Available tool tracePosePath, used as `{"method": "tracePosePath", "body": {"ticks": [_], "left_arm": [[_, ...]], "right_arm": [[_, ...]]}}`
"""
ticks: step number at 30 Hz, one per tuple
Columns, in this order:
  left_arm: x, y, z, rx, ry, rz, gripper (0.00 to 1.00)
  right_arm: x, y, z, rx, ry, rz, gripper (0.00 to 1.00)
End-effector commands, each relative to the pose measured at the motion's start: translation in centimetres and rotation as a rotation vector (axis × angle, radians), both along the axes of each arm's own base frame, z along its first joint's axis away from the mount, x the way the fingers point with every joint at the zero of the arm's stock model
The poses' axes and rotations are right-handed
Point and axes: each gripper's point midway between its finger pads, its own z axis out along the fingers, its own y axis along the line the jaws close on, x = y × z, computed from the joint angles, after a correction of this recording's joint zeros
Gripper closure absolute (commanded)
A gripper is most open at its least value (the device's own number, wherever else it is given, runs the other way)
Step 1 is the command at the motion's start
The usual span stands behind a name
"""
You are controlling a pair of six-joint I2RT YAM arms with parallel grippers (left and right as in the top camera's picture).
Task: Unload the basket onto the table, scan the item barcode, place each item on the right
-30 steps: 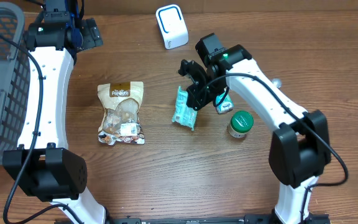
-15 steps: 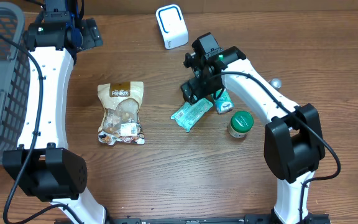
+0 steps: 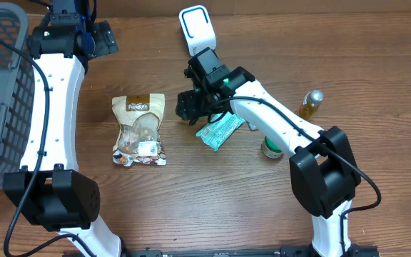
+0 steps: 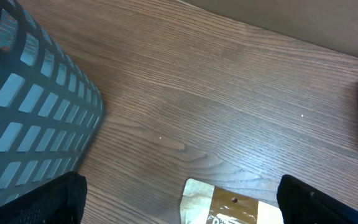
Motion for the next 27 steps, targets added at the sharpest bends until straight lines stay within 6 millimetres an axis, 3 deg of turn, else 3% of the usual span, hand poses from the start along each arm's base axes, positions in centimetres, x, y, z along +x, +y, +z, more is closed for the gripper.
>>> {"method": "tracePosePath", "body": {"ticks": [1, 5, 10, 15, 21, 27], "left_arm": [[0.1, -0.1, -0.5, 0.01, 0.014, 0.001, 0.0], [0.1, -0.1, -0.5, 0.01, 0.014, 0.001, 0.0], [0.1, -0.1, -0.5, 0.01, 0.014, 0.001, 0.0], [0.1, -0.1, -0.5, 0.01, 0.014, 0.001, 0.0], [0.1, -0.1, -0.5, 0.01, 0.014, 0.001, 0.0], [0.1, -0.1, -0.5, 0.01, 0.014, 0.001, 0.0]], "right_arm": [[0.8, -0.1, -0.4, 0.0, 0.056, -0.244, 0.67], [1.7, -1.3, -1.8, -0.07, 0.034, -0.396, 0.75], [1.8, -1.5, -5.1, -0.118, 0.063, -0.404, 0.8], [-0.4, -3.2, -6.9, -0.218, 0.15, -0.401, 0.83], [-2.3, -9.9, -7.4, -0.483, 0.195, -0.466, 0.72], [-2.5, -12.5, -7.3, -0.533, 0.24, -0.47, 0.7]]}}
